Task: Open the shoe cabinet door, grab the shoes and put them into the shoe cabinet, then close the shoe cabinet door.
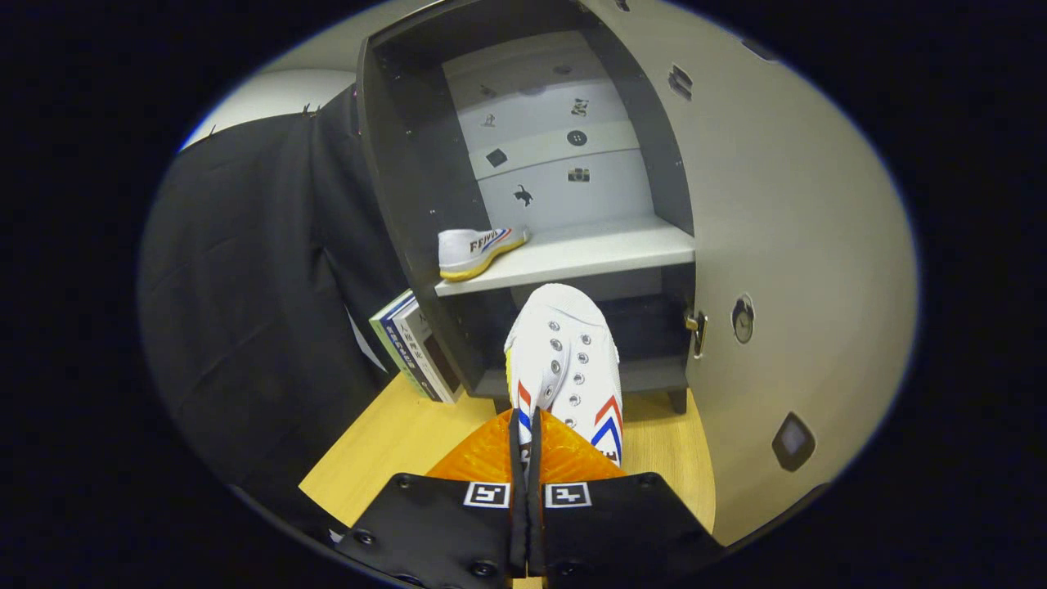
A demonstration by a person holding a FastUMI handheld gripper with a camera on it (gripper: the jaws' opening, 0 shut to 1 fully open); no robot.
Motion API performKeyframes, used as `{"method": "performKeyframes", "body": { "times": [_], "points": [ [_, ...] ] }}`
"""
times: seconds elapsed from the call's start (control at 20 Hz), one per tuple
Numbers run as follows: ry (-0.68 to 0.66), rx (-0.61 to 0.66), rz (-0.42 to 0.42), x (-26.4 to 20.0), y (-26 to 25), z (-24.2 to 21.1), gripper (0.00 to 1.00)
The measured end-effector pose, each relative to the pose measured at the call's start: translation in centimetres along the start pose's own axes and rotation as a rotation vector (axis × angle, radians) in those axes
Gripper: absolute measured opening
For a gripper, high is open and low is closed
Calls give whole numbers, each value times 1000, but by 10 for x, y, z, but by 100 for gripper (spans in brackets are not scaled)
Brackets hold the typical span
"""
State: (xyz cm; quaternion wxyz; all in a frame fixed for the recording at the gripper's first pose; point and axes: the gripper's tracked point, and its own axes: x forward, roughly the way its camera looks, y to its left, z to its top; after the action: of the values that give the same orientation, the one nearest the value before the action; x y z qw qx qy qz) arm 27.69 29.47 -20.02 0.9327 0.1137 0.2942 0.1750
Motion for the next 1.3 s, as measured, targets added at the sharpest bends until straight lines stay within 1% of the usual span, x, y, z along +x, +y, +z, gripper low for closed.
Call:
{"method": "performKeyframes", "body": {
  "times": [0.4, 0.55, 0.75, 1.05, 1.3],
  "points": [
    [-124, -8, 1, 34, 9, 88, 2],
    [-168, 1, -16, 52, 7, 122, 1],
    [-209, 28, -32, 75, 3, 156, 1],
    [-220, -5, -75, 124, -6, 188, 1],
    [-211, -45, -110, 159, -19, 200, 1]
  ]
}}
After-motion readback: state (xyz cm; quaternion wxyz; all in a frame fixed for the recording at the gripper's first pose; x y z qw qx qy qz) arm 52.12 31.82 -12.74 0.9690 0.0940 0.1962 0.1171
